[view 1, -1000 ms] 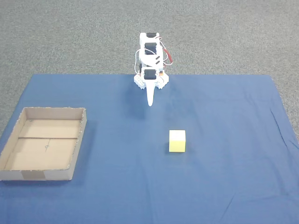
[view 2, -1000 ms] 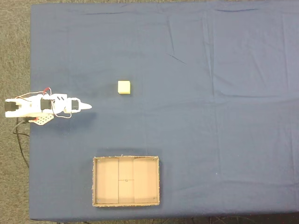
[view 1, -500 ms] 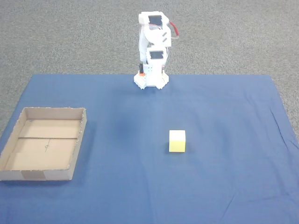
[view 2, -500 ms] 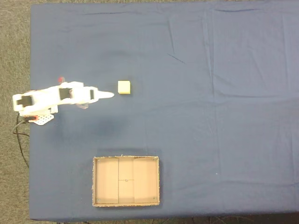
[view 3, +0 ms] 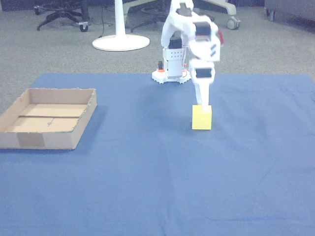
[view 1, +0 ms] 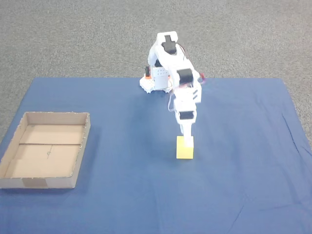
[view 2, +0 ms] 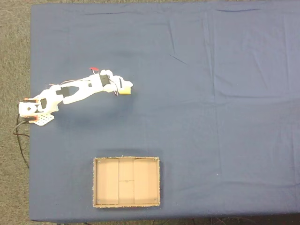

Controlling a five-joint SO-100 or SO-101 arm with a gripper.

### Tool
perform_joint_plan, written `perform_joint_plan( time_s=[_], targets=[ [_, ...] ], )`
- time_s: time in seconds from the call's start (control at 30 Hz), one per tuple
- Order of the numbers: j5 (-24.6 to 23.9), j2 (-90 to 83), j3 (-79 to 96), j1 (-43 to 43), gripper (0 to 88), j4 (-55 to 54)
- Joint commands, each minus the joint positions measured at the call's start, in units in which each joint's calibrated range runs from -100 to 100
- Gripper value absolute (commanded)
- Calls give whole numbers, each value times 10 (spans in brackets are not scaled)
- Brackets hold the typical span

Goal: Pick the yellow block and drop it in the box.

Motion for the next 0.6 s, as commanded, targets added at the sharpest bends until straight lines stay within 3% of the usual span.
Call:
perform_joint_plan(
  time_s=[0.0,0.37,0.57],
  targets=[
    [-9,28,-29,-13,393,-13],
    [-12,75,-70,17,359,-24],
    [2,76,-54,13,174,-47]
  ],
)
